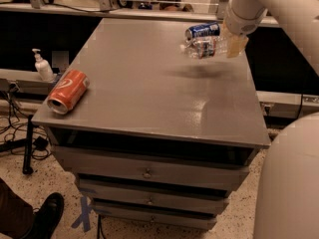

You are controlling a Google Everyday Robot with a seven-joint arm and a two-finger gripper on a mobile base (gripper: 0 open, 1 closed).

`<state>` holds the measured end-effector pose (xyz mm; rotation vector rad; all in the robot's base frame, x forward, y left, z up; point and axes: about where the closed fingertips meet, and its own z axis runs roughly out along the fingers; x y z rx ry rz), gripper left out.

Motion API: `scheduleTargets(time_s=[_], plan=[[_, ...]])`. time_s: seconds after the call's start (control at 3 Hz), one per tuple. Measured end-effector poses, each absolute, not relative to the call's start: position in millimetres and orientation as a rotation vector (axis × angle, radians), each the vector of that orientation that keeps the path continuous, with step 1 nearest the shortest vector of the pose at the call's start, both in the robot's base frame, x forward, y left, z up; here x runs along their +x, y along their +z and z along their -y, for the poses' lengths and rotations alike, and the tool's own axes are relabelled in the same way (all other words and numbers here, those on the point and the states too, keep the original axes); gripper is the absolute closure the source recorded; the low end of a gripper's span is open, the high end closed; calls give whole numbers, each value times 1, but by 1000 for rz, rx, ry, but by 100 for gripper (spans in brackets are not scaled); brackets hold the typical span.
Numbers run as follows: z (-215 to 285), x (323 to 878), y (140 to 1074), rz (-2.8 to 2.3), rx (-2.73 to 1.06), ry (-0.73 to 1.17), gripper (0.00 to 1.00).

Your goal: Move water bottle near pepsi can

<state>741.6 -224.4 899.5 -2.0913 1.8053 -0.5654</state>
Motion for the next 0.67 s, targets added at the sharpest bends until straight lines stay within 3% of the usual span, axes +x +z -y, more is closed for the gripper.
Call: scheduleTargets(time_s=[0.67], plan=[[249, 782, 874, -1904, -2036, -706, 100]])
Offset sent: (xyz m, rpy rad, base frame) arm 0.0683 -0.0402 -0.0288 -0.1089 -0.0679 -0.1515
